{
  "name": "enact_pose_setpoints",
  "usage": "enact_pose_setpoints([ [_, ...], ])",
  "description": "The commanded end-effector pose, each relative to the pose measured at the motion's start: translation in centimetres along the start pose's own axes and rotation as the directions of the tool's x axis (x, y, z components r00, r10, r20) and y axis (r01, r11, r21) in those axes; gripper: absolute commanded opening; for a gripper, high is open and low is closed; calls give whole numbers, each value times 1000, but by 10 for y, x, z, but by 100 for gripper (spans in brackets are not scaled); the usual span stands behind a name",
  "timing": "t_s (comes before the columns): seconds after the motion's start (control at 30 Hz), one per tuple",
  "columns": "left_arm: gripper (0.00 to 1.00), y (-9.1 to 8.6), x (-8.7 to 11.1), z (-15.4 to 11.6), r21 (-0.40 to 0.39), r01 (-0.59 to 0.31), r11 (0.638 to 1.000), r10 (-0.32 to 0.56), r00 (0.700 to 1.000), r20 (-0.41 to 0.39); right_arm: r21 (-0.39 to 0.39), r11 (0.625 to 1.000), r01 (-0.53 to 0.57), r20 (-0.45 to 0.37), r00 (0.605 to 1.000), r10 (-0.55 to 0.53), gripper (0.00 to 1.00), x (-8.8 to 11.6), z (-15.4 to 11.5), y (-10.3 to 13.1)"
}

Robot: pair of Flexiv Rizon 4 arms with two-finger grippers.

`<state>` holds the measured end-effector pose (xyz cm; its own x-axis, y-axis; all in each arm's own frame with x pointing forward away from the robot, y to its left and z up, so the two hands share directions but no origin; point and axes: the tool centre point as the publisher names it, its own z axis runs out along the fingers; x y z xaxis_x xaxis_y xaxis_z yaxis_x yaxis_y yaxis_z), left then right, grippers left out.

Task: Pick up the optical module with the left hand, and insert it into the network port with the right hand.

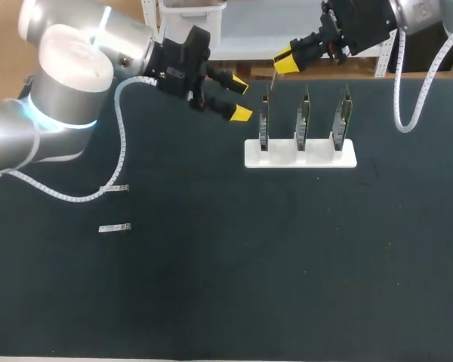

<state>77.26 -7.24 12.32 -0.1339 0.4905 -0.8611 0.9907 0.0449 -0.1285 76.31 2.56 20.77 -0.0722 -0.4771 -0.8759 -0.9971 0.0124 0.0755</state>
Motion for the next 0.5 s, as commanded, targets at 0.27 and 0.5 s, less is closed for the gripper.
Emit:
enact_pose_setpoints([
  [0.27,100,7,6,11,39,18,999,-15,997,-78,12,1000,0,14,1000,0,0,2,-2,3],
  [0.5,100,10,11,11,39,31,999,-28,996,-89,17,1000,-3,19,1000,3,0,4,-4,2],
])
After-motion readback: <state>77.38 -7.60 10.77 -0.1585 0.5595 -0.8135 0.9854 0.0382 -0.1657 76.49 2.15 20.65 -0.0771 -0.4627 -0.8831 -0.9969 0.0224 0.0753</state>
